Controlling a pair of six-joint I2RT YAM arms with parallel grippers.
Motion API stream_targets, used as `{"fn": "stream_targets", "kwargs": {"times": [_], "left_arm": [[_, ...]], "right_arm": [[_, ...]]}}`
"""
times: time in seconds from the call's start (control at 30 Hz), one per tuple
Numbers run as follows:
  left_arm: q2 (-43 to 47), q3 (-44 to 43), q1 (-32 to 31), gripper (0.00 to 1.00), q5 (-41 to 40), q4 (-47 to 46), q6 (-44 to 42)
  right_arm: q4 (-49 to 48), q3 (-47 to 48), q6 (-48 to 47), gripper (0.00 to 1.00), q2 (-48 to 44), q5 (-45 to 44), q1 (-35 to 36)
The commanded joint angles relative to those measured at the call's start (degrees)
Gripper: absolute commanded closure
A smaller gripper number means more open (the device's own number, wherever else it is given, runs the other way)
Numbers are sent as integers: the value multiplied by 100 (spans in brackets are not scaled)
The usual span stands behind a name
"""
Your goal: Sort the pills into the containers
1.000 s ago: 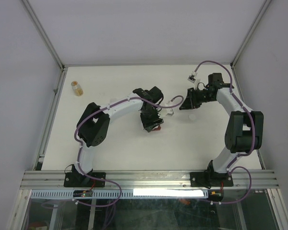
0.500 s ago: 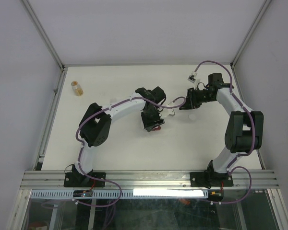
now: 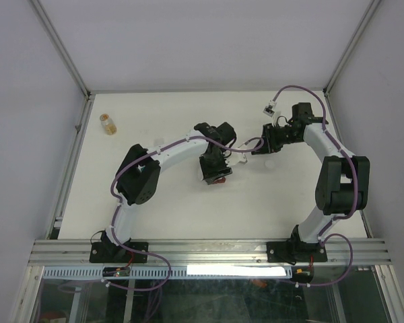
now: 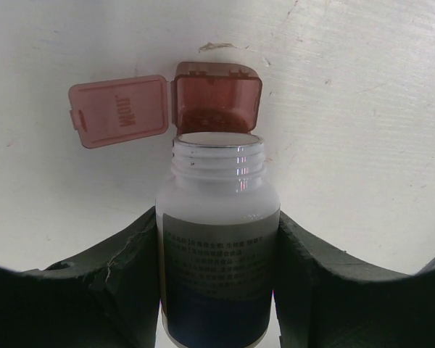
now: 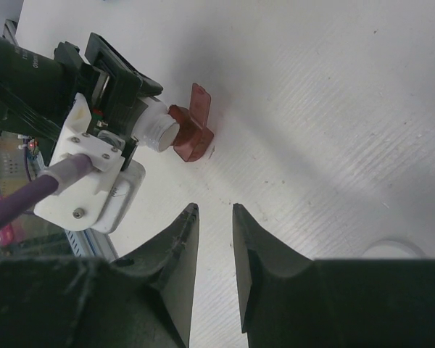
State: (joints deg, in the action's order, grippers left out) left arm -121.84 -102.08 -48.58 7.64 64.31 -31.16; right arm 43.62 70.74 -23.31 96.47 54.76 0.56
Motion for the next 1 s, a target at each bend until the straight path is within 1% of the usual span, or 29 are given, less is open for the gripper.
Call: {"fn": "stream_targets", "kwargs": {"times": [0.0, 0.57, 0.63, 0.7, 0.77, 0.87, 0.97], "left_arm": [[10, -292, -74, 100, -115, 106, -20], [-20, -390, -137, 100, -218, 199, -52], [-67, -541, -217, 100, -208, 324, 28], [-27, -515, -234, 100, -125, 289, -24], [-60, -422, -175, 100, -292, 289, -27], [-14, -455, -217, 100, -77, 293, 1], [-68, -373, -177, 100, -216, 290, -15]], "right_arm": [[-8, 137, -95, 72, -317, 212, -40], [12, 149, -109, 72, -303, 227, -38], [22, 149, -112, 72, -310, 220, -40], [16, 146, -108, 72, -303, 220, -41], [34, 157, -117, 72, -293, 228, -36], [31, 151, -121, 72, -297, 206, -41], [45, 161, -125, 72, -286, 215, -39]]}}
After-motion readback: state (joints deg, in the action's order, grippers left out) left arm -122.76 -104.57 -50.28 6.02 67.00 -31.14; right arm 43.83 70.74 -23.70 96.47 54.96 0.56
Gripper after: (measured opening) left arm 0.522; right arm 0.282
